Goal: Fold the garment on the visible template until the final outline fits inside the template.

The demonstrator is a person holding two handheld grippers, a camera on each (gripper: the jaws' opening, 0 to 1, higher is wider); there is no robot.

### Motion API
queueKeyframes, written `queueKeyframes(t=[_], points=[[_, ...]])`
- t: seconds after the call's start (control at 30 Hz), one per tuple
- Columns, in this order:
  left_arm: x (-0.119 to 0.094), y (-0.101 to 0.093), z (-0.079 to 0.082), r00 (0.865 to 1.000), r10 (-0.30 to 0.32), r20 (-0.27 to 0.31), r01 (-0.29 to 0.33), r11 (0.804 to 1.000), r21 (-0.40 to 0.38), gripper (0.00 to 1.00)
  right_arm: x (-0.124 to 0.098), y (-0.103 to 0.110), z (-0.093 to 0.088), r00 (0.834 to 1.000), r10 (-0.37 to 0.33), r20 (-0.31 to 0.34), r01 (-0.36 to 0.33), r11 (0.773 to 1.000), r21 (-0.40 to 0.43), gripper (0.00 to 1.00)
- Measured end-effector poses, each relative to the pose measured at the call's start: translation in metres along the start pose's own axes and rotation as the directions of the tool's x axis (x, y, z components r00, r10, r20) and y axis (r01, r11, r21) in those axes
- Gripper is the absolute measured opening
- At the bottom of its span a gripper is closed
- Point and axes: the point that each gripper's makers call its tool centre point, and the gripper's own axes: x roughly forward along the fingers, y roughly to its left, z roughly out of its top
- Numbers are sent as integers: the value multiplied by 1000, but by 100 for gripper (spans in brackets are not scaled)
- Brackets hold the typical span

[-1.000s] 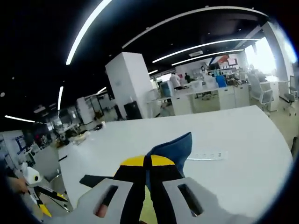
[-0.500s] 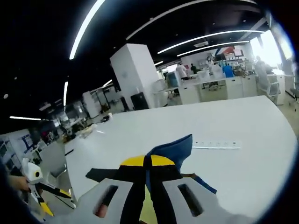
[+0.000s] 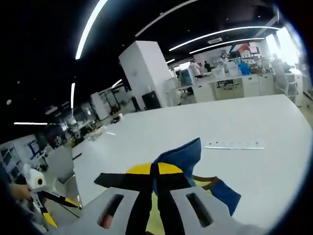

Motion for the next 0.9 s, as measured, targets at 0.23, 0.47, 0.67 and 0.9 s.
queueKeyframes(t=[0.23, 0.47, 0.67, 0.9], points=[[-2, 3, -4, 1000, 7, -4, -7, 1000, -13, 84, 12, 7, -21, 999, 13, -33, -13, 1000, 23, 2], [-3, 6, -2, 1000, 12, 0, -12, 1000, -15, 84, 21, 11, -32, 998, 27, -54, -26, 999, 25, 2], [-6, 7, -2, 1000, 18, 5, -18, 1000, -17, 84, 30, 10, -45, 997, 27, -78, -24, 999, 34, 2], [-8, 10, -2, 1000, 23, 11, -23, 999, -23, 84, 45, 9, -64, 993, 40, -113, -34, 998, 57, 2]])
